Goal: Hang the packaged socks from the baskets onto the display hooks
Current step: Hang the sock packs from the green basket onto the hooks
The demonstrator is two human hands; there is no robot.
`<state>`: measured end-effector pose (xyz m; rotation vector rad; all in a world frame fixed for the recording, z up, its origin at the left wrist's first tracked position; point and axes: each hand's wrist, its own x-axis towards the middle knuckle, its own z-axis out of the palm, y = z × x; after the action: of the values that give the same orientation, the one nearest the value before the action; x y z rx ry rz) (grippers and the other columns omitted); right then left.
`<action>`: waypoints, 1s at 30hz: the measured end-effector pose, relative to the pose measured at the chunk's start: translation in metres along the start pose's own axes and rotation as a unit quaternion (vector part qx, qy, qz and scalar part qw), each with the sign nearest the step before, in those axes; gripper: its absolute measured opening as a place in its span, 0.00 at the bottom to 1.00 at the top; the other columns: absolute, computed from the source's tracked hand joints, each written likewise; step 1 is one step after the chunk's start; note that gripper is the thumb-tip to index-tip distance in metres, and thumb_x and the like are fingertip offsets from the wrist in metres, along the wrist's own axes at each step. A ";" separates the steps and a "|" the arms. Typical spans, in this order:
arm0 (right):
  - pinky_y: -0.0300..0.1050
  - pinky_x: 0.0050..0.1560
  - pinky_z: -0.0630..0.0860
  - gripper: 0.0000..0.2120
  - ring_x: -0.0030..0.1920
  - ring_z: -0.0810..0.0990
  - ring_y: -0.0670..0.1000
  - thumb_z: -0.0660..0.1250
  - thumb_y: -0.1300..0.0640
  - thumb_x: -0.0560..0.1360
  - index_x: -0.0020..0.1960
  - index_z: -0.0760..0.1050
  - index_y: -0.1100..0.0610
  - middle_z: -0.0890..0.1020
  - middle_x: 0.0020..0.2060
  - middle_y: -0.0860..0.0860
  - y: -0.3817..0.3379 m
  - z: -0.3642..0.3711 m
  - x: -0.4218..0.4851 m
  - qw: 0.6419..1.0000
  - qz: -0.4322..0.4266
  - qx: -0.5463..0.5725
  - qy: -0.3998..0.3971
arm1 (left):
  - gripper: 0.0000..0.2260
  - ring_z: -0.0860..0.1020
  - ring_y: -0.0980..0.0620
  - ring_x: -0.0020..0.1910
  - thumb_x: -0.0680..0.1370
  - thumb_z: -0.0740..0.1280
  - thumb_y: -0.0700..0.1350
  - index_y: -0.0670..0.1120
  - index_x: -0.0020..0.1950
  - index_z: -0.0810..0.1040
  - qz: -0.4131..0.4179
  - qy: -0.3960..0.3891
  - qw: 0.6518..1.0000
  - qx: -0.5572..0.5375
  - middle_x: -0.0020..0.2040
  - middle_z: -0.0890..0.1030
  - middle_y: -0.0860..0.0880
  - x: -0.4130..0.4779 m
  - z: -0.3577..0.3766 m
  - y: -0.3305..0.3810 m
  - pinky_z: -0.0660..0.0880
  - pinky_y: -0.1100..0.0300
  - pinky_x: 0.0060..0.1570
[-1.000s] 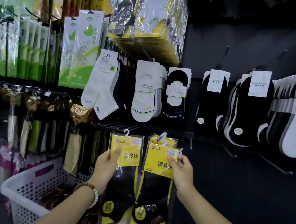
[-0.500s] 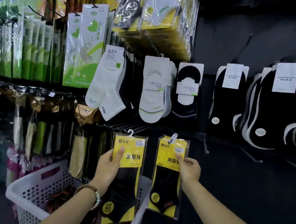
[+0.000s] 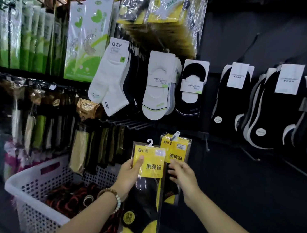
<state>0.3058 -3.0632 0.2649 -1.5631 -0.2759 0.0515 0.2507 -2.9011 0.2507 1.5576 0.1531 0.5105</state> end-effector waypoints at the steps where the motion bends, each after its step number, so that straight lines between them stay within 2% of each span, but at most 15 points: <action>1: 0.44 0.54 0.78 0.07 0.51 0.81 0.48 0.65 0.52 0.78 0.54 0.76 0.52 0.82 0.50 0.49 -0.003 0.004 -0.006 1.000 -0.003 -0.004 -0.021 | 0.13 0.81 0.50 0.51 0.80 0.60 0.52 0.46 0.53 0.80 -0.002 -0.013 1.000 0.003 0.51 0.84 0.47 -0.003 0.006 0.002 0.76 0.64 0.47; 2: 0.45 0.55 0.78 0.07 0.52 0.82 0.48 0.65 0.54 0.78 0.55 0.76 0.53 0.83 0.50 0.49 -0.005 0.007 -0.012 0.999 -0.008 -0.007 -0.034 | 0.14 0.82 0.51 0.49 0.80 0.60 0.51 0.44 0.54 0.80 -0.005 -0.028 1.000 0.004 0.50 0.84 0.47 -0.006 0.012 0.003 0.76 0.66 0.45; 5: 0.42 0.52 0.79 0.06 0.49 0.83 0.46 0.64 0.60 0.78 0.53 0.77 0.52 0.84 0.48 0.47 -0.004 0.009 -0.025 0.999 -0.039 -0.002 -0.025 | 0.15 0.81 0.55 0.46 0.80 0.60 0.52 0.43 0.54 0.79 -0.004 -0.058 0.998 0.007 0.49 0.84 0.49 -0.014 0.024 0.004 0.75 0.69 0.42; 8: 0.36 0.45 0.79 0.07 0.46 0.83 0.43 0.63 0.62 0.78 0.53 0.76 0.52 0.84 0.47 0.47 -0.004 0.002 -0.030 0.998 -0.062 0.011 0.025 | 0.15 0.77 0.55 0.52 0.80 0.60 0.53 0.44 0.58 0.75 0.005 -0.052 0.998 0.041 0.53 0.79 0.50 -0.015 0.028 0.007 0.71 0.64 0.51; 12: 0.47 0.54 0.79 0.07 0.50 0.82 0.48 0.63 0.62 0.78 0.55 0.75 0.54 0.83 0.49 0.49 -0.013 -0.008 -0.023 0.993 -0.080 0.015 0.082 | 0.20 0.75 0.52 0.61 0.79 0.62 0.52 0.49 0.69 0.67 0.009 -0.079 0.997 0.025 0.60 0.78 0.49 -0.013 0.032 0.013 0.70 0.54 0.65; 14: 0.49 0.56 0.78 0.07 0.50 0.82 0.49 0.63 0.62 0.78 0.55 0.75 0.55 0.83 0.49 0.50 -0.017 -0.010 -0.016 0.993 -0.087 0.007 0.079 | 0.22 0.74 0.52 0.63 0.79 0.62 0.53 0.50 0.71 0.65 0.012 -0.079 0.996 0.027 0.61 0.78 0.50 -0.011 0.032 0.012 0.68 0.50 0.67; 16: 0.47 0.53 0.79 0.06 0.48 0.83 0.48 0.64 0.63 0.78 0.54 0.76 0.55 0.84 0.48 0.50 -0.018 -0.009 -0.008 0.994 -0.088 0.001 0.072 | 0.23 0.74 0.51 0.63 0.78 0.63 0.53 0.50 0.72 0.64 0.017 -0.069 0.997 0.023 0.61 0.78 0.50 -0.007 0.031 0.007 0.68 0.49 0.67; 18: 0.44 0.50 0.79 0.06 0.46 0.83 0.47 0.65 0.63 0.77 0.51 0.76 0.54 0.84 0.47 0.49 -0.017 -0.006 0.001 0.994 -0.091 -0.005 0.067 | 0.23 0.75 0.52 0.61 0.78 0.63 0.52 0.49 0.72 0.64 0.026 -0.059 0.998 0.019 0.59 0.79 0.51 -0.001 0.030 0.001 0.70 0.52 0.66; 19: 0.45 0.50 0.79 0.06 0.46 0.83 0.47 0.65 0.63 0.77 0.49 0.76 0.53 0.84 0.46 0.50 -0.015 -0.005 0.006 0.994 -0.088 -0.008 0.066 | 0.23 0.75 0.55 0.59 0.78 0.62 0.53 0.50 0.72 0.65 0.032 -0.058 0.998 0.021 0.59 0.78 0.52 0.003 0.030 -0.003 0.72 0.56 0.63; 21: 0.48 0.52 0.79 0.05 0.47 0.83 0.51 0.66 0.63 0.76 0.49 0.77 0.54 0.84 0.46 0.52 -0.011 -0.003 0.019 0.994 -0.070 -0.006 0.078 | 0.23 0.74 0.63 0.54 0.79 0.62 0.54 0.51 0.73 0.64 0.045 -0.061 0.996 0.037 0.63 0.75 0.55 0.013 0.031 -0.008 0.72 0.69 0.51; 23: 0.47 0.49 0.79 0.02 0.46 0.83 0.52 0.69 0.61 0.75 0.48 0.78 0.57 0.84 0.45 0.53 -0.004 -0.002 0.032 0.993 -0.036 0.011 0.112 | 0.24 0.72 0.65 0.52 0.79 0.61 0.54 0.53 0.74 0.62 0.049 -0.064 0.995 0.052 0.66 0.72 0.55 0.025 0.036 -0.013 0.69 0.74 0.42; 25: 0.40 0.38 0.76 0.05 0.41 0.81 0.48 0.72 0.58 0.72 0.46 0.79 0.58 0.83 0.41 0.52 0.003 -0.003 0.045 0.989 0.002 0.034 0.145 | 0.25 0.71 0.63 0.55 0.79 0.61 0.53 0.53 0.75 0.60 0.057 -0.069 0.994 0.056 0.66 0.70 0.55 0.036 0.042 -0.018 0.69 0.74 0.43; 27: 0.37 0.34 0.72 0.07 0.39 0.79 0.46 0.74 0.56 0.71 0.45 0.77 0.57 0.81 0.39 0.50 0.010 -0.005 0.055 0.984 0.025 0.057 0.167 | 0.26 0.71 0.62 0.58 0.79 0.62 0.53 0.53 0.75 0.58 0.068 -0.070 0.993 0.062 0.66 0.69 0.56 0.046 0.050 -0.023 0.69 0.73 0.46; 30: 0.42 0.47 0.73 0.11 0.45 0.78 0.49 0.74 0.56 0.71 0.49 0.77 0.59 0.80 0.43 0.51 0.022 -0.010 0.064 0.982 0.043 0.049 0.176 | 0.27 0.68 0.56 0.65 0.79 0.62 0.54 0.54 0.75 0.57 0.077 -0.062 0.993 0.068 0.69 0.66 0.54 0.057 0.056 -0.032 0.68 0.64 0.59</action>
<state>0.3730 -3.0595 0.2524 -1.4548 0.0723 -0.1416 0.3311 -2.9271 0.2338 1.7392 -0.0284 0.5312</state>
